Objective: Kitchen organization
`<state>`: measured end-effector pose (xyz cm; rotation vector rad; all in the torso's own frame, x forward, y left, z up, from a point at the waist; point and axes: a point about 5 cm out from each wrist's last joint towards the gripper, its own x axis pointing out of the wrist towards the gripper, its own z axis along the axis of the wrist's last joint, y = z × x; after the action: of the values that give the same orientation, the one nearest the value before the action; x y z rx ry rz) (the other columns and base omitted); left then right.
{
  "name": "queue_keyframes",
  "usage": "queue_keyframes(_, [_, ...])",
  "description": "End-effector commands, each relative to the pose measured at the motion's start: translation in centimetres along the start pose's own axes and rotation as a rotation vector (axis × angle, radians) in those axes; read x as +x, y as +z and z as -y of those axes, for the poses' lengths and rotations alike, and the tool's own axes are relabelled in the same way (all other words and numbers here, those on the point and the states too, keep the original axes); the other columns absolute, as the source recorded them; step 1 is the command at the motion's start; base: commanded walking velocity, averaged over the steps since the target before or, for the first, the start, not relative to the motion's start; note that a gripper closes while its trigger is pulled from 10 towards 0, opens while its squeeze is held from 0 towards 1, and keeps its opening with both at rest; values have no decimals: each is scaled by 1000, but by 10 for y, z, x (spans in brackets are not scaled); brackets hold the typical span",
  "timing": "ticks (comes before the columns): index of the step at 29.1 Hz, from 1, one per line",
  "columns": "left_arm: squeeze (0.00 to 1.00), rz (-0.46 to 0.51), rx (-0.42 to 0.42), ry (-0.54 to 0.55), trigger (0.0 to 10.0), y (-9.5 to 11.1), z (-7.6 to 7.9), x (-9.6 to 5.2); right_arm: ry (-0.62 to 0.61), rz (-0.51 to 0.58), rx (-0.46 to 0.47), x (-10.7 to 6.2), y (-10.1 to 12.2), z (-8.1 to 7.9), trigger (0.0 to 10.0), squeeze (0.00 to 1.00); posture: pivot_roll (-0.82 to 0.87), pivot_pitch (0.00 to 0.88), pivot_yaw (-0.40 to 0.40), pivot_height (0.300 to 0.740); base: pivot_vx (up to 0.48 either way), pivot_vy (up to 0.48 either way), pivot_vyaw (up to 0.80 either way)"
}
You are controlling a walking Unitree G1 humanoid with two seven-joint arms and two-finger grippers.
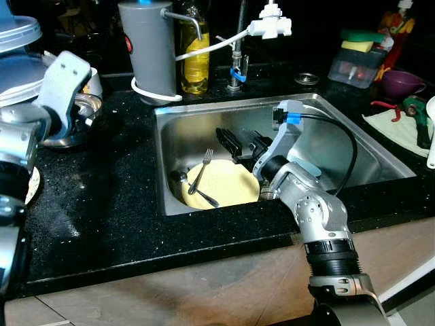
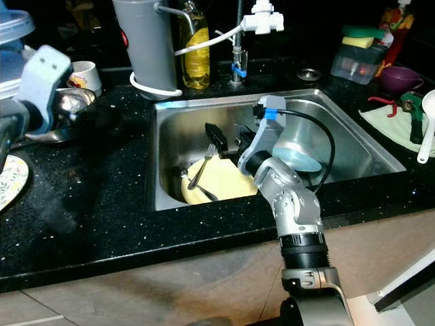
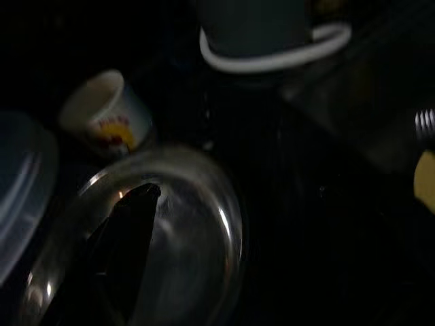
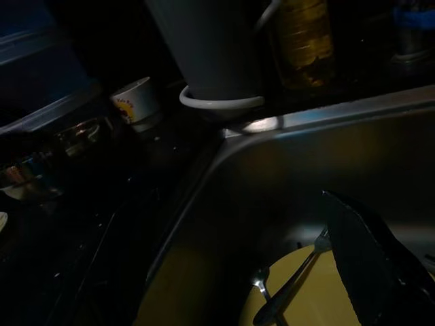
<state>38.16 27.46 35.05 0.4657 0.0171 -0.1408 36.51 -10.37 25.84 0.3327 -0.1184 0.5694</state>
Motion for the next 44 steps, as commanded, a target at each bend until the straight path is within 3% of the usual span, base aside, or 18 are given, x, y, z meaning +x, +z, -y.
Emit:
queue_keyframes(1, [0, -38, -10, -2, 10000, -5, -4, -3, -4, -8, 7, 1, 0, 2, 10000, 0, -33, 133, -14, 740, 0, 0, 0])
queue_keyframes(8, [0, -167, 31, -60, 10000, -23, 0, -7, -4, -14, 11, 1, -2, 3, 10000, 0, -33, 134, -12, 740, 0, 0, 0])
queue_keyframes(15, [0, -303, 189, 5, 10000, -37, -12, -15, -7, -19, 23, 0, -2, 5, 10000, 0, -33, 131, -16, 740, 0, 0, 0])
queue_keyframes(20, [0, -315, 200, 6, 9608, -38, -13, -16, -8, -19, 23, 0, -2, 5, 10000, 0, -34, 127, -15, 740, 0, 0, 0])
queue_keyframes(21, [0, -318, 206, 8, 2902, -38, -13, -17, -8, -18, 23, 0, -2, 6, 10000, 0, -34, 127, -15, 740, 0, 0, 0])
queue_keyframes(22, [0, -322, 214, 8, 0, -39, -13, -17, -8, -17, 23, 0, -2, 6, 10000, 0, -33, 124, -13, 740, 0, 0, 0])
queue_keyframes(36, [0, -324, 278, -24, 0, -34, -10, -17, -16, -14, 30, 0, -1, 8, 10000, 0, -31, 126, -13, 740, 0, 0, 0])
queue_keyframes(44, [0, -241, 303, -73, 0, -19, 1, -15, -17, -17, 33, 0, 0, 8, 10000, 0, -29, 128, -13, 740, 0, 0, 0])
